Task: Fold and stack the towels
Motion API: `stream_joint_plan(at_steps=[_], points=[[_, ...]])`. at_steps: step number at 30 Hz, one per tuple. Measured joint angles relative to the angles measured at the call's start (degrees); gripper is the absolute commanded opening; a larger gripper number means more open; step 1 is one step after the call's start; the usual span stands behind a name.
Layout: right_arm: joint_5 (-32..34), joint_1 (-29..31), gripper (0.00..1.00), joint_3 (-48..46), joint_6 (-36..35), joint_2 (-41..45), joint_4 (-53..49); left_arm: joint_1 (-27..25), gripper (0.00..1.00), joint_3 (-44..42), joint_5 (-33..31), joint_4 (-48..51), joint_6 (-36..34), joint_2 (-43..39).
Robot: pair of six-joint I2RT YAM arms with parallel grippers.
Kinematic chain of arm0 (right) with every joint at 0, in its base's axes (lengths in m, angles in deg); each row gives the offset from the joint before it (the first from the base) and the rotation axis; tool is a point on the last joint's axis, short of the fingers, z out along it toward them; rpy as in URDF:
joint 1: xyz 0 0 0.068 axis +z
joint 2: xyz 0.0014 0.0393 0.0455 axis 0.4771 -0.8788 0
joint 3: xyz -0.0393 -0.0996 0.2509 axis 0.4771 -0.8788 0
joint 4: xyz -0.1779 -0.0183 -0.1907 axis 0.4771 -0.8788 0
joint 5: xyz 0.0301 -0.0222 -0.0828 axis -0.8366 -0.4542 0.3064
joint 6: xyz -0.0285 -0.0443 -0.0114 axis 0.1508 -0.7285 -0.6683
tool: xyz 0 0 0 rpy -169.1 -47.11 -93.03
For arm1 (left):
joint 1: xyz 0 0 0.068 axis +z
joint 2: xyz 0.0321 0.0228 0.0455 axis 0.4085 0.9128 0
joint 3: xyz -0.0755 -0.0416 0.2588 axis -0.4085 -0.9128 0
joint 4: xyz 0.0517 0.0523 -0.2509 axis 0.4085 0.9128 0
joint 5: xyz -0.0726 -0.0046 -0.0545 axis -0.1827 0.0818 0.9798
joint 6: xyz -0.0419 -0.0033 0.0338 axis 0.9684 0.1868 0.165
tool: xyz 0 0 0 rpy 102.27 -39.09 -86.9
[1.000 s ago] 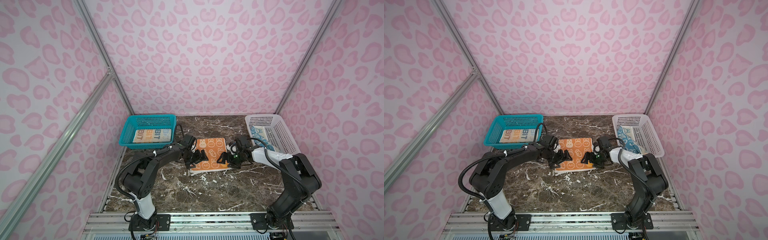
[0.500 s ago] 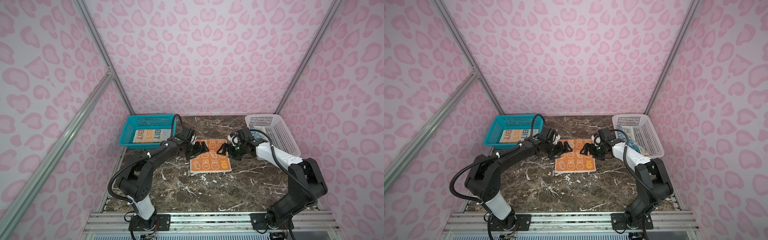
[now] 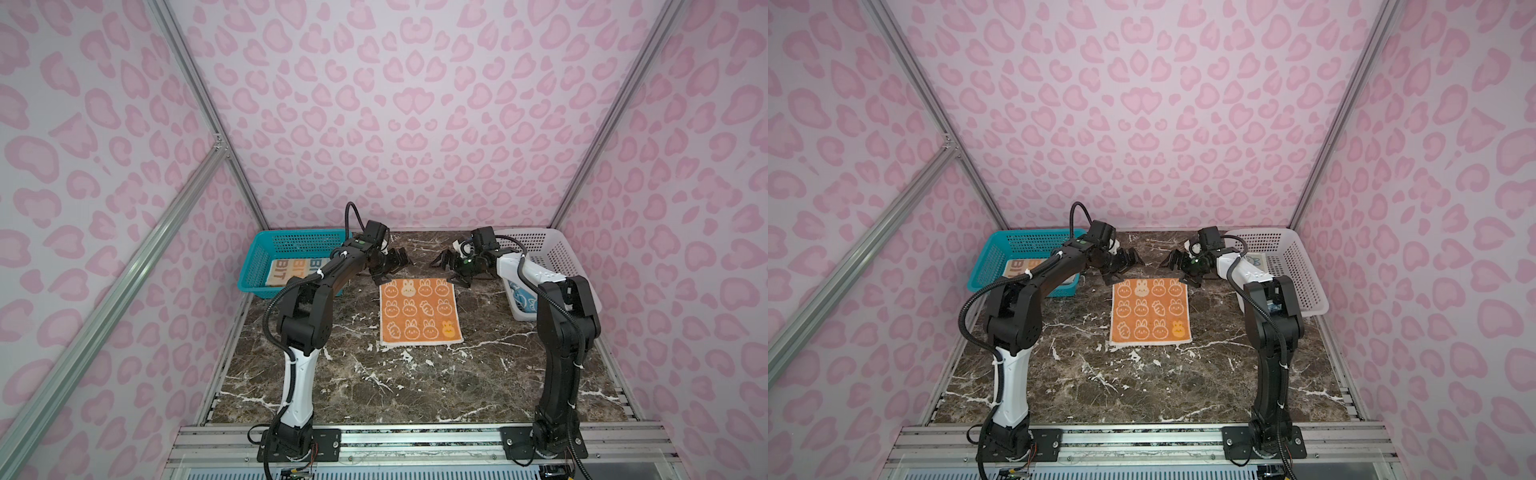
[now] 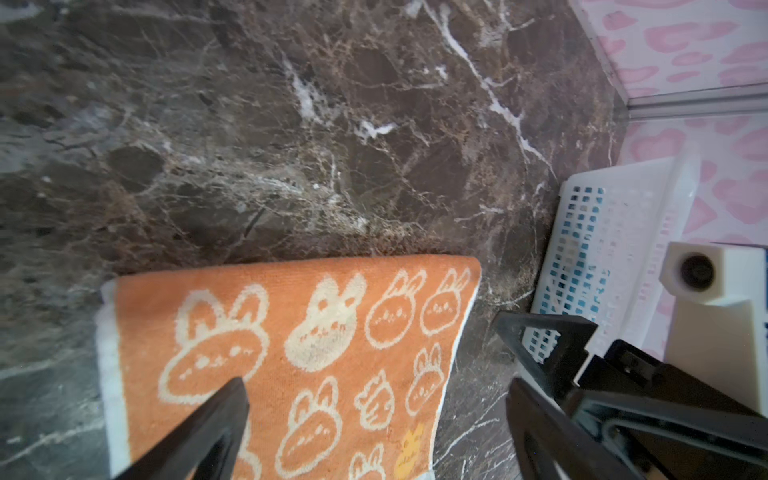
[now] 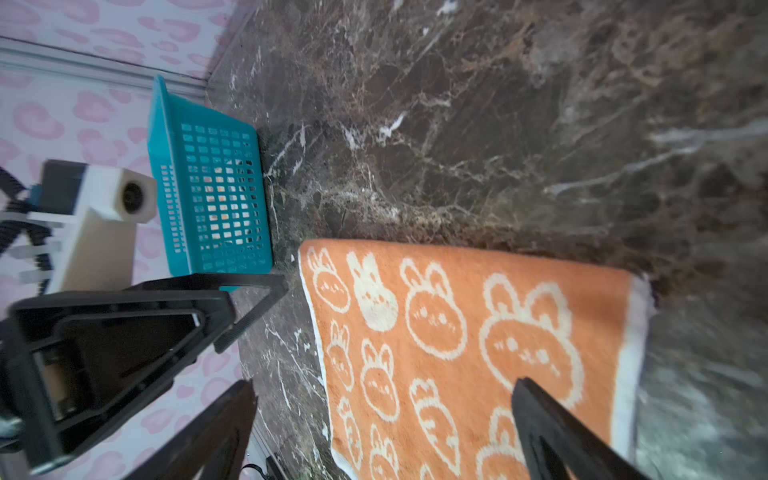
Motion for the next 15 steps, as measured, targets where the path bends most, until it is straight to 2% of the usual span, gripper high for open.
stream_joint_plan(at_steps=[6, 15], points=[[-2.6, 0.0, 0.98, 1.6, 3.2, -4.6, 4.2, 0.2, 0.98, 2.6, 0.6, 0.1, 0.0, 4.7], [-5.3, -1.9, 0.98, 3.0, 2.1, -9.3, 4.9, 1.7, 0.98, 1.6, 1.2, -0.4, -0.9, 7.0]])
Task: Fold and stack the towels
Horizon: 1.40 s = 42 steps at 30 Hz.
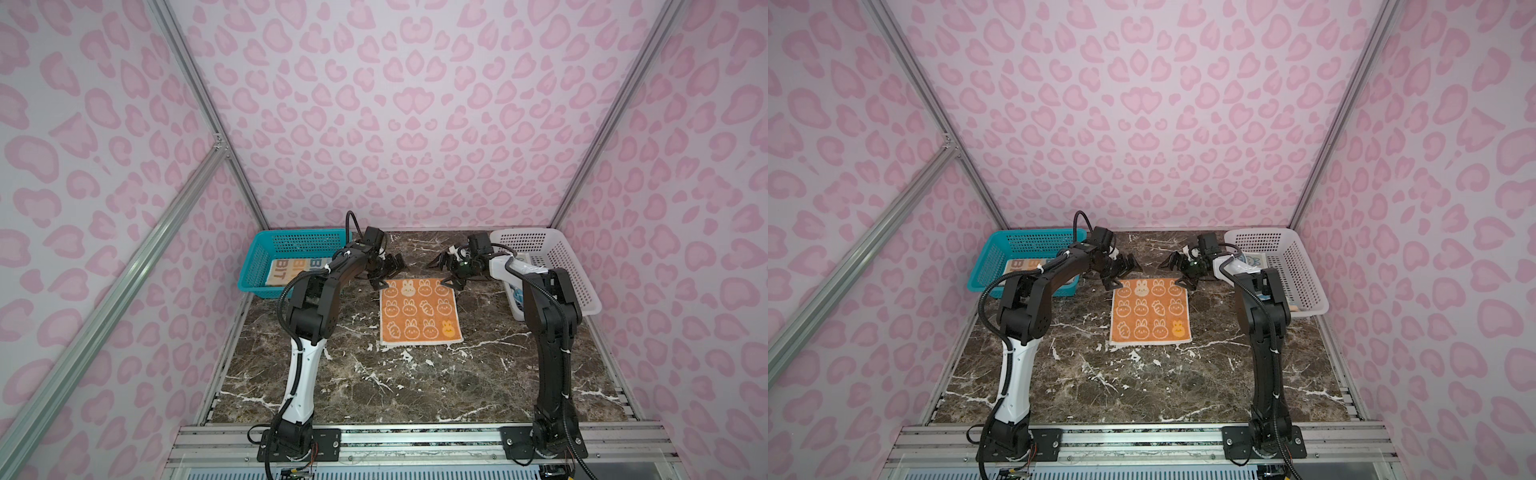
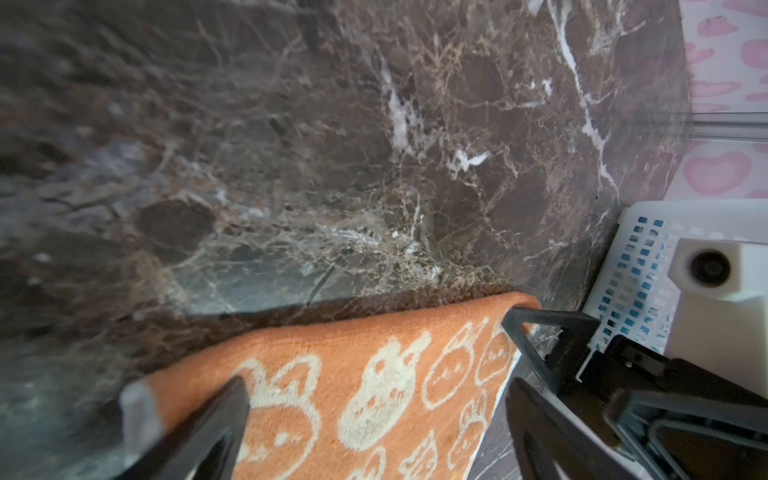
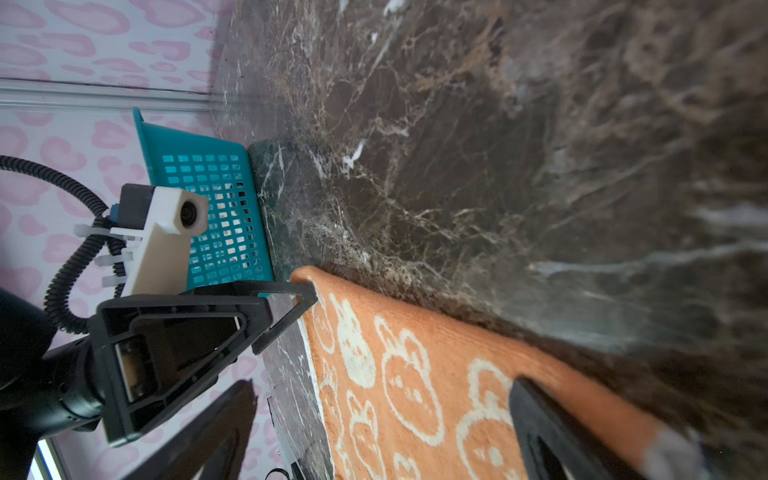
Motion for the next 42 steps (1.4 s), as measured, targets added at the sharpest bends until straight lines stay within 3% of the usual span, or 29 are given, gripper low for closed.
stream_joint_plan(at_steps=[7, 13, 18, 22, 28, 34, 42], points=[[-1.2, -1.4, 0.98, 1.8, -4.9, -0.7, -3.5, 0.0, 0.98, -0.6, 0.7, -1.1, -2.8, -0.3], [0.0, -2.5, 0.98, 3.1, -7.9, 3.8, -9.3, -1.0, 0.98, 0.3, -3.2, 1.4, -6.8, -2.4], [5.8, -2.3, 0.98, 9.1, -14.3, 6.0, -16.5, -2.5, 0.98, 0.3, -7.8, 3.1, -10.4, -8.2], [12.9, -2.1, 0.88, 11.8, -19.8, 4.7, -23.9, -4.5, 0.98, -3.0, -12.0, 2.4, -13.5, -15.7], [23.1, -0.4, 0.71, 16.9, -27.5, 0.6, -31.0, -7.7, 0.98, -9.7, -18.5, 1.7, -18.0, -19.6], [27.6, 0.7, 0.56, 19.9, -32.1, -3.1, -35.0, -9.0, 0.98, -17.5, -23.3, -1.6, -21.6, -24.6], [29.9, 1.4, 0.44, 22.5, -35.1, -7.0, -36.6, -11.3, 0.98, -23.6, -28.7, -8.2, -26.5, -29.0]])
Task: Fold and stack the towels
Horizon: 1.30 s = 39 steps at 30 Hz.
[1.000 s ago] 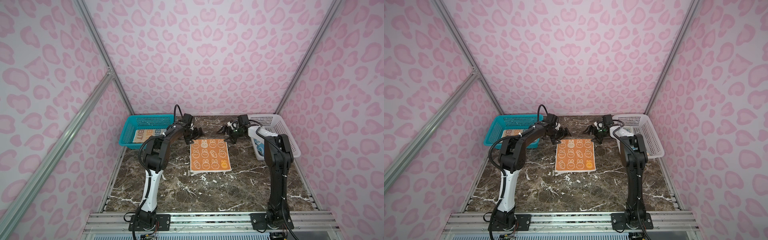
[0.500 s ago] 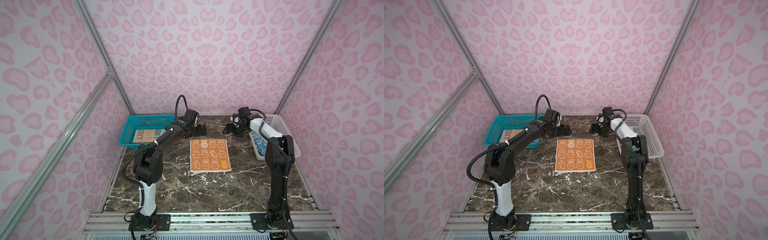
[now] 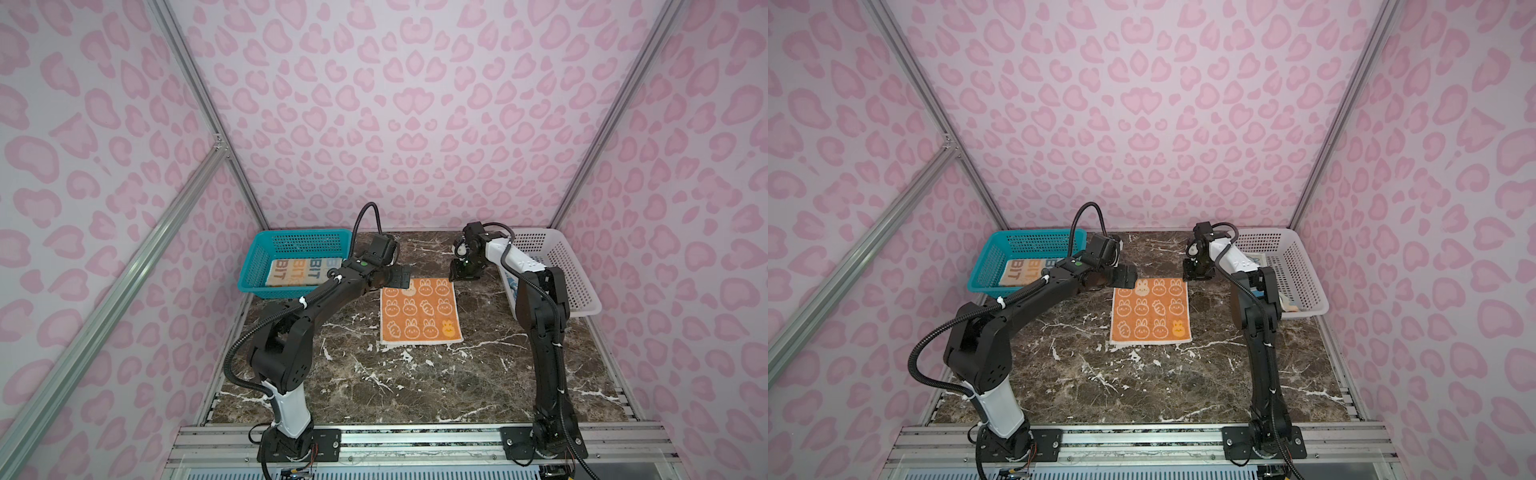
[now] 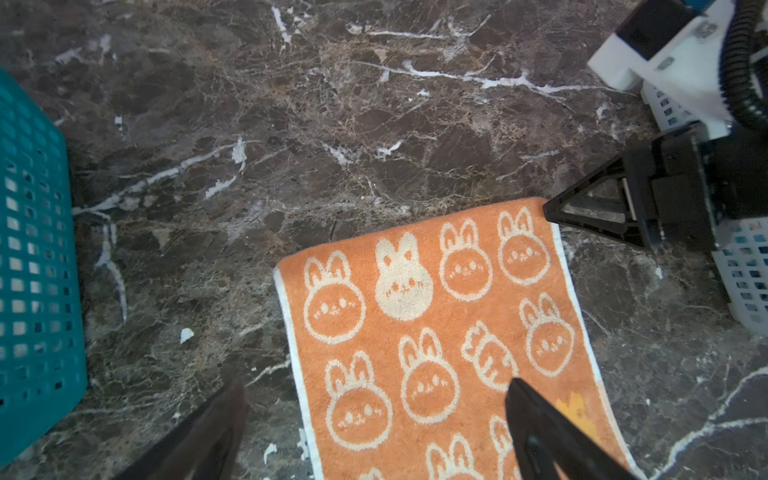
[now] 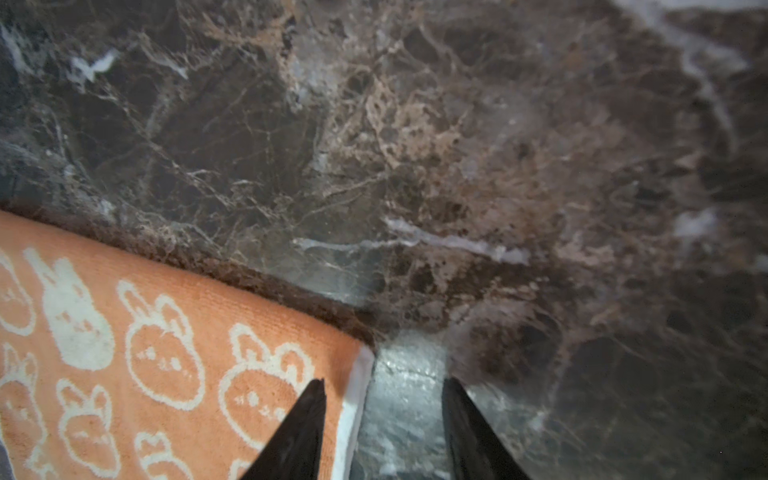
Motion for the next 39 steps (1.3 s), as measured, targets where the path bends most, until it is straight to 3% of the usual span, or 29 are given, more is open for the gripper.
stream_joint_plan(at_steps=[9, 15, 21, 23, 29, 35, 39], points=[[0.3, 1.5, 0.26, 3.9, -1.4, -3.1, -0.9, -6.0, 0.98, -3.7, -9.1, -6.7, -7.8, -1.3], [0.3, 1.7, 0.07, 3.2, -1.6, -3.1, -0.5, -6.6, 0.98, -3.8, -15.2, -8.2, -9.3, -0.4], [-0.3, 1.8, 0.00, 3.1, -1.6, -3.0, -0.3, -5.8, 0.97, 1.2, -17.8, -4.7, -8.0, 4.7], [-0.3, 1.9, 0.00, 3.1, -1.6, -3.0, -0.3, -4.0, 0.99, 4.1, -16.2, -2.4, -6.0, 7.4], [-0.3, 2.0, 0.00, 3.1, -1.6, -2.9, -0.3, 5.1, 0.86, 7.8, -4.9, 2.3, 2.3, 13.2], [-0.4, 2.1, 0.00, 2.7, -1.6, -2.7, -0.1, 7.3, 0.74, 14.3, 4.5, 6.9, 4.9, 19.5], [-0.6, 2.2, 0.00, 2.4, -1.5, -2.6, 0.2, 9.1, 0.69, 16.7, 7.2, 9.4, 5.9, 22.6]])
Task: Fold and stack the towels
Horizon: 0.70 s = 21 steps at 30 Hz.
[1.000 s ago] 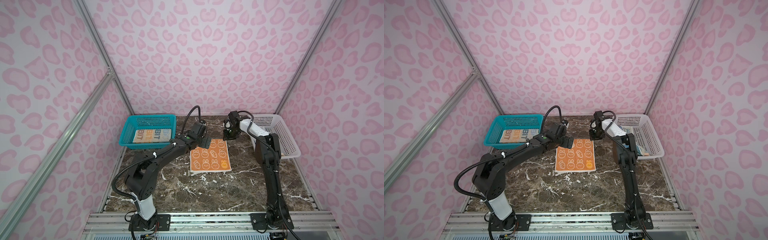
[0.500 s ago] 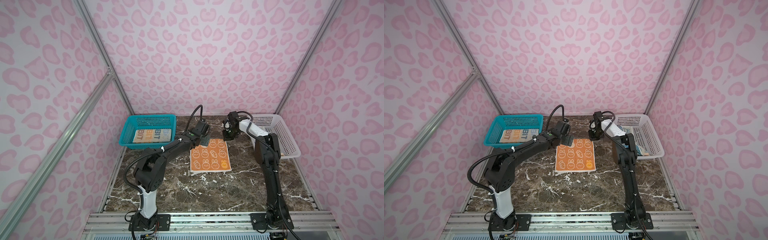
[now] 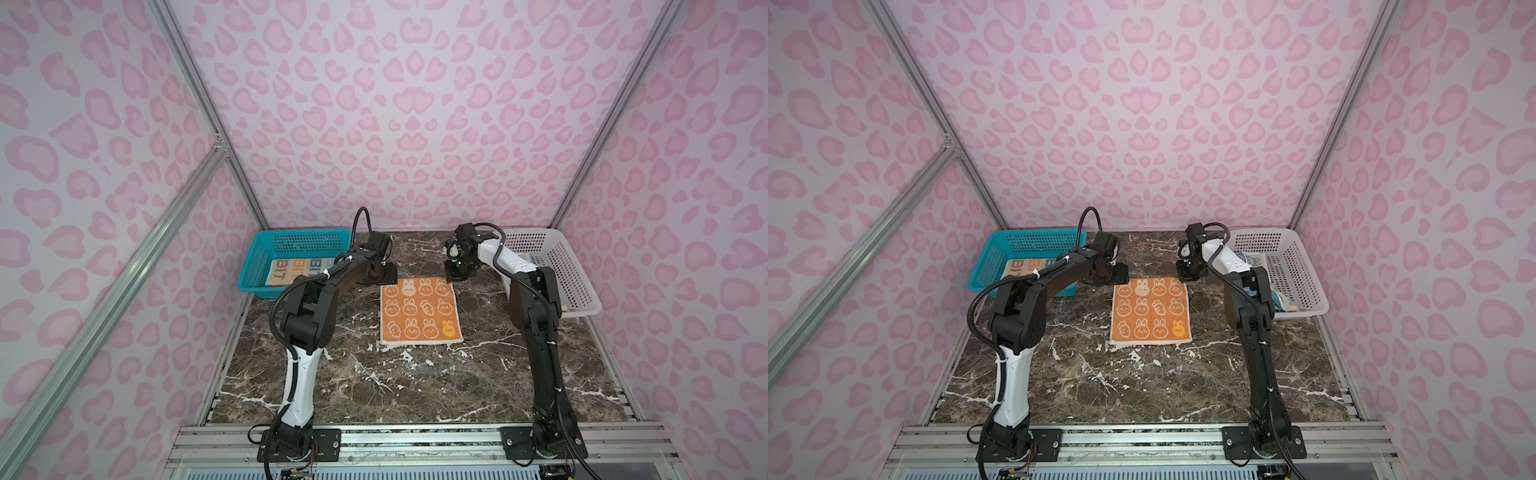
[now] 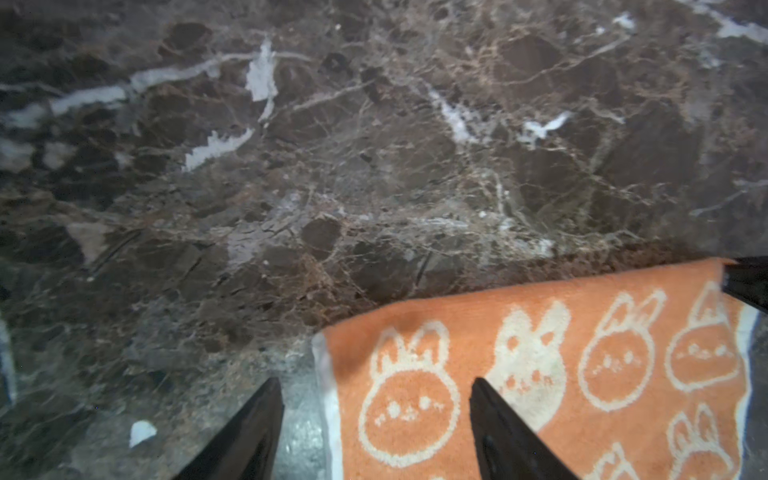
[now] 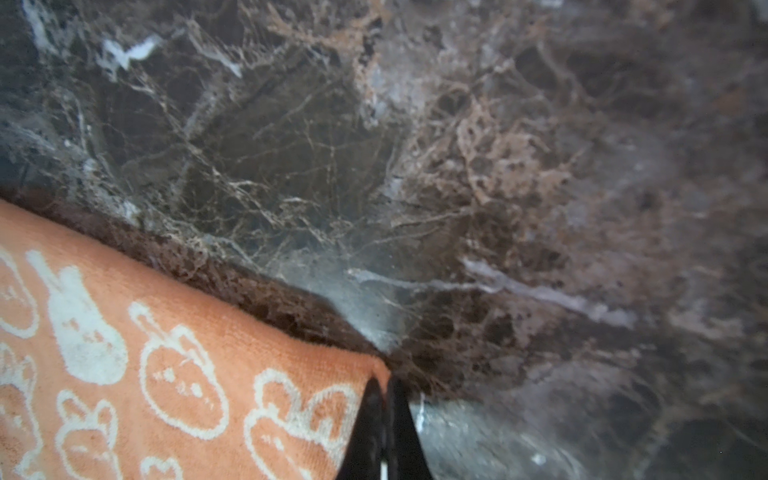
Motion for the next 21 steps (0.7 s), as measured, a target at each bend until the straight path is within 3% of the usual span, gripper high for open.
stream_joint_plan(at_steps=[5, 10, 15, 21], points=[[-0.5, 0.2, 0.00, -0.3, 0.0, 0.2, 0.1, 1.9, 0.63, 2.4, 1.9, 2.1, 0.5, 2.2], [-0.5, 0.3, 0.00, -0.3, 0.0, 0.2, 0.1, 2.3, 0.49, 5.5, 3.5, 4.1, 0.1, 4.6], [-0.5, 0.3, 0.00, -0.3, 0.0, 0.2, 0.1, 2.3, 0.41, 6.9, 4.4, 5.9, -1.0, 5.6], [-0.5, 0.3, 0.00, -0.6, 0.0, 0.3, 0.3, 2.3, 0.37, 8.7, 4.8, 6.5, -2.3, 7.0]])
